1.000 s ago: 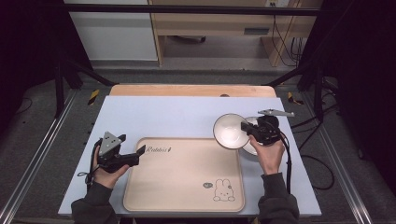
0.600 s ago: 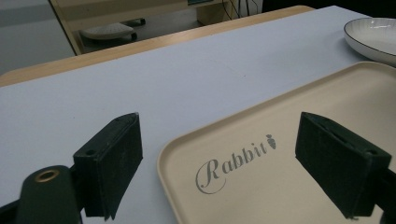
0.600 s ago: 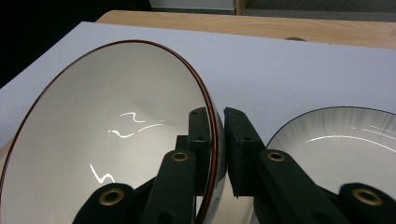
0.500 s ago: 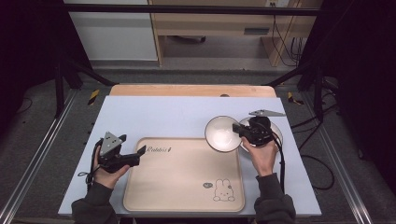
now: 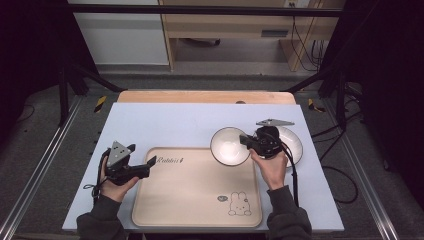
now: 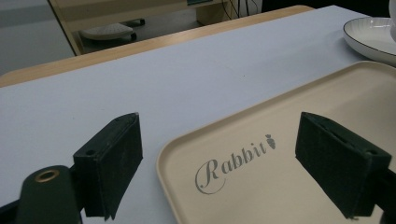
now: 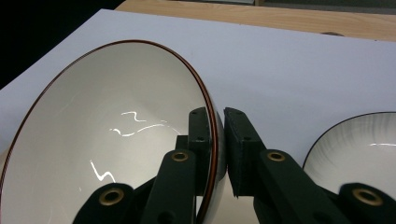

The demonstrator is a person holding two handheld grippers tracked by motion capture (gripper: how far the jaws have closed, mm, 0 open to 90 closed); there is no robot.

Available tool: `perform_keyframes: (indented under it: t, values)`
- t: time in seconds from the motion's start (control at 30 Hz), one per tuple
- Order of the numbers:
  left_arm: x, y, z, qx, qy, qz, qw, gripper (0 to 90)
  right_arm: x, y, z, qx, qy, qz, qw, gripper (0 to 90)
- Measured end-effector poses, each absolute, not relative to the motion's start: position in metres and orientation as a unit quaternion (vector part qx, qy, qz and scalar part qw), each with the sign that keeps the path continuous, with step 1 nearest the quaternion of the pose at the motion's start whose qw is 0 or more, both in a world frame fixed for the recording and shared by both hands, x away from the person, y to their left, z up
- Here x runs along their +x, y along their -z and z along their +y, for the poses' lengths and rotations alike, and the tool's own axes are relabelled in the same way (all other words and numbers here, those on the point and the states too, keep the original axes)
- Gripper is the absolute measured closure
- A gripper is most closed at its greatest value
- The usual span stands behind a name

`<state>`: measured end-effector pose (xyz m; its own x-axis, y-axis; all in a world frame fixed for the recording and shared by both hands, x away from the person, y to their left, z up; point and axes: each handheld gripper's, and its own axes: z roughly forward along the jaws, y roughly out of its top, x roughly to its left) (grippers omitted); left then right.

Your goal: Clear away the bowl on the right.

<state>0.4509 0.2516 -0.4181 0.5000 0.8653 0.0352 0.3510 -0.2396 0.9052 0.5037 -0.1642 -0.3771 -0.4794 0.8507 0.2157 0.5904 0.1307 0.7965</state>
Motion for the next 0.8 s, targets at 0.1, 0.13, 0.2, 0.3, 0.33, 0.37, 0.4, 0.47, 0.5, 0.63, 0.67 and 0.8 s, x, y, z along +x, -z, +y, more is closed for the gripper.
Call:
perform_keyframes:
  t: [0.1,0.13,0.2,0.3,0.33,0.37,0.4,0.47,0.5,0.63,0.67,0.8]
  values:
    - [0.451,0.418,0.252,0.735,-0.281,0.413,0.458,14.3,0.504,0.379,-0.160,0.487,-0.441,0.740,0.145,81.2]
    - [0.451,0.418,0.252,0.735,-0.281,0.414,0.457,14.3,0.504,0.379,-0.160,0.486,-0.440,0.741,0.145,81.2]
    - [0.451,0.418,0.252,0.735,-0.281,0.413,0.457,14.3,0.505,0.380,-0.158,0.484,-0.441,0.742,0.144,81.2]
    - [0.451,0.418,0.252,0.735,-0.281,0.414,0.457,14.4,0.505,0.382,-0.155,0.482,-0.442,0.743,0.142,81.2]
    - [0.451,0.418,0.251,0.736,-0.281,0.413,0.457,14.3,0.505,0.383,-0.154,0.483,-0.442,0.743,0.141,81.2]
    - [0.451,0.418,0.251,0.736,-0.281,0.413,0.457,14.3,0.506,0.383,-0.153,0.481,-0.442,0.743,0.141,81.2]
    - [0.451,0.418,0.251,0.736,-0.281,0.413,0.457,14.4,0.506,0.385,-0.151,0.480,-0.444,0.744,0.140,81.2]
    - [0.451,0.418,0.252,0.736,-0.281,0.413,0.457,14.3,0.506,0.386,-0.149,0.480,-0.442,0.745,0.140,81.2]
    - [0.451,0.418,0.252,0.736,-0.281,0.413,0.457,14.3,0.506,0.386,-0.149,0.480,-0.442,0.745,0.140,81.2]
    - [0.451,0.418,0.252,0.735,-0.281,0.414,0.457,14.3,0.507,0.389,-0.145,0.479,-0.442,0.746,0.136,81.2]
    - [0.451,0.418,0.252,0.736,-0.281,0.413,0.457,14.3,0.507,0.389,-0.144,0.480,-0.442,0.746,0.133,81.2]
    - [0.452,0.419,0.252,0.737,-0.279,0.414,0.455,14.3,0.508,0.391,-0.140,0.478,-0.442,0.748,0.130,81.2]
